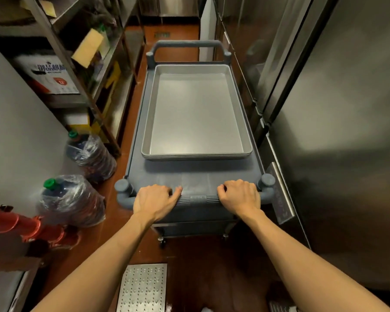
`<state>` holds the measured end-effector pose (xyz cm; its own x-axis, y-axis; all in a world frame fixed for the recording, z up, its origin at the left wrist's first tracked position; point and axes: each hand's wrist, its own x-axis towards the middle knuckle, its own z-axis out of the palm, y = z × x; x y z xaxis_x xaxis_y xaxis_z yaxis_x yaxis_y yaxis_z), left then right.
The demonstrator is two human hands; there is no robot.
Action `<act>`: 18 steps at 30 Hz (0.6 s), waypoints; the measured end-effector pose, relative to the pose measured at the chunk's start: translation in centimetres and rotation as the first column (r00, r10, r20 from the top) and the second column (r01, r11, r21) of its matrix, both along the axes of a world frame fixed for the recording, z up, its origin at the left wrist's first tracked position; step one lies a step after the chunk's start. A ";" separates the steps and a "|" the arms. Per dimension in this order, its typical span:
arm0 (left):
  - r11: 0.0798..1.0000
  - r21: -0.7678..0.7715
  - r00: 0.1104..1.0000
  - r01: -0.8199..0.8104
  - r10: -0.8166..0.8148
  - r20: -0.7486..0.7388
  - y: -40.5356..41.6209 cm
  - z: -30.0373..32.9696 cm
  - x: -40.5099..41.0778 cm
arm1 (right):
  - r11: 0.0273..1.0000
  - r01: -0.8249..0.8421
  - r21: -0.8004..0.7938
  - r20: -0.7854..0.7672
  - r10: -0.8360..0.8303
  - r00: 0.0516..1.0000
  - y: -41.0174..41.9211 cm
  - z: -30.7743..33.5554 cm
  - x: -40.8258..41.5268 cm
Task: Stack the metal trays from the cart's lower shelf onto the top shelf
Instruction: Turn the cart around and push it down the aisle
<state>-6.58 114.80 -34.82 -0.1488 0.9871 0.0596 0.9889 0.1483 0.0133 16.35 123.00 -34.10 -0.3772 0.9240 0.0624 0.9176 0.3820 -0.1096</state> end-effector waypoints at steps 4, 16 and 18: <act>1.000 0.021 1.000 -0.018 0.018 -0.003 5.6 0.0 -2.2 | 1.000 0.004 0.002 0.003 -0.004 1.000 5.8 -0.2 -2.3; 1.000 -0.005 0.998 -0.003 0.003 0.062 26.2 -0.3 -10.4 | 0.999 0.029 -0.043 -0.009 -0.030 1.000 25.7 -0.2 -9.8; 1.000 -0.012 0.997 0.001 0.000 0.076 29.7 -0.2 -11.6 | 0.998 0.037 -0.041 -0.009 -0.037 0.999 29.1 -0.1 -11.0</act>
<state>-18.13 144.47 -35.05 -0.1518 0.9878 0.0359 0.9852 0.1482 0.0861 5.36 152.06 -34.23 -0.3421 0.9393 0.0280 0.9300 0.3427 -0.1329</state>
